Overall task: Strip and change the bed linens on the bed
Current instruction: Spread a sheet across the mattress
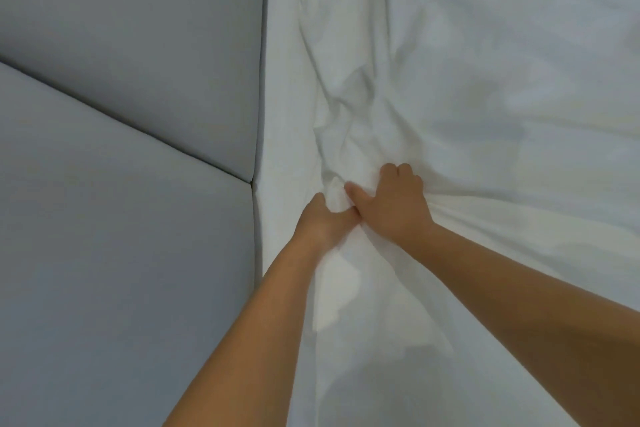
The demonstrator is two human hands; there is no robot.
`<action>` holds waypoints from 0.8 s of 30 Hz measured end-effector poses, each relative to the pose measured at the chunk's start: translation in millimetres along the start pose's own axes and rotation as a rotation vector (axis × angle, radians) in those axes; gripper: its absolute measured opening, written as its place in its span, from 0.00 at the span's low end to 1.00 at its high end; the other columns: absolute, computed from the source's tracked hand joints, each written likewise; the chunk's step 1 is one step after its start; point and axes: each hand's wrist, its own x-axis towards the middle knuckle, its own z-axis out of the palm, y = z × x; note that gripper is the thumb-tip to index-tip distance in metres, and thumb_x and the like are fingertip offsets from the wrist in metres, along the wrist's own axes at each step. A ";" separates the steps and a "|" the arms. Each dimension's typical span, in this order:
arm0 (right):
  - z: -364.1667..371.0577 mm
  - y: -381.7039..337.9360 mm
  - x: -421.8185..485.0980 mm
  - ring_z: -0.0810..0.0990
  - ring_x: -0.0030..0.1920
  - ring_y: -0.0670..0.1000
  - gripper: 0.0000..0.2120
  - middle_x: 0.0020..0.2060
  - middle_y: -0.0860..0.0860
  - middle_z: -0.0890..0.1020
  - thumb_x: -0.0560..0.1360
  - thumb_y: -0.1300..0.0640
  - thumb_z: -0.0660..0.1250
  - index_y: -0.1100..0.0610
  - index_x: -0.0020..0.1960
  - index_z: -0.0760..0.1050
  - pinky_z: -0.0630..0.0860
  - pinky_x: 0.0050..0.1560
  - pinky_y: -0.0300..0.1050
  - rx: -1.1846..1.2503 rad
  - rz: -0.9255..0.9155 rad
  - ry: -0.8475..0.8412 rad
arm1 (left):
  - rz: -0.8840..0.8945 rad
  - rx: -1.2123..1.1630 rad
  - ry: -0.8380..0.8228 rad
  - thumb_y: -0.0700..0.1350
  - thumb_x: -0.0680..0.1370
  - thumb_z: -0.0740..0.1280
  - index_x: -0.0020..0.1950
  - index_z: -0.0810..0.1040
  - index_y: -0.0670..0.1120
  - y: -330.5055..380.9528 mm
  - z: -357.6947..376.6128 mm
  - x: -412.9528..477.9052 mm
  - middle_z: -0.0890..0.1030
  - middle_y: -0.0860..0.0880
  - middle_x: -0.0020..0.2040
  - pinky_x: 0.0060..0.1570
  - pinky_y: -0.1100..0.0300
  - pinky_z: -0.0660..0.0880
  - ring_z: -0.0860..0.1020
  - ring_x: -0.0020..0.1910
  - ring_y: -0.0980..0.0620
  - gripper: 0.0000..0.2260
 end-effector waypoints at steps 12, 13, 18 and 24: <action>49.6 -93.3 -43.3 0.76 0.45 0.56 0.15 0.39 0.51 0.77 0.76 0.42 0.58 0.52 0.39 0.65 0.67 0.48 0.49 0.337 -0.411 0.039 | 0.260 0.050 0.777 0.41 0.72 0.71 0.49 0.80 0.50 -28.4 -93.1 -101.0 0.83 0.53 0.42 0.36 0.64 0.72 0.83 0.44 0.51 0.08; 60.9 -80.2 -36.6 0.75 0.51 0.57 0.14 0.46 0.54 0.77 0.77 0.43 0.59 0.54 0.43 0.68 0.67 0.52 0.49 0.201 -0.353 -0.070 | 0.153 0.208 0.731 0.43 0.75 0.68 0.53 0.77 0.46 -37.5 -81.9 -85.0 0.82 0.47 0.48 0.40 0.60 0.71 0.81 0.50 0.45 0.08; 80.0 0.2 -24.0 0.65 0.64 0.56 0.21 0.64 0.56 0.69 0.79 0.46 0.56 0.59 0.66 0.65 0.57 0.66 0.44 -0.304 -0.466 -0.359 | -0.083 0.628 0.462 0.45 0.80 0.59 0.70 0.60 0.43 -63.3 -22.5 -11.8 0.67 0.43 0.66 0.57 0.51 0.68 0.67 0.64 0.44 0.20; 80.3 -2.6 -22.7 0.70 0.52 0.53 0.07 0.51 0.53 0.73 0.79 0.57 0.56 0.56 0.54 0.69 0.59 0.47 0.43 -0.349 -0.584 -0.126 | 0.093 0.554 0.559 0.49 0.78 0.63 0.76 0.54 0.44 -74.1 -9.5 -14.8 0.59 0.45 0.73 0.67 0.55 0.58 0.60 0.70 0.45 0.30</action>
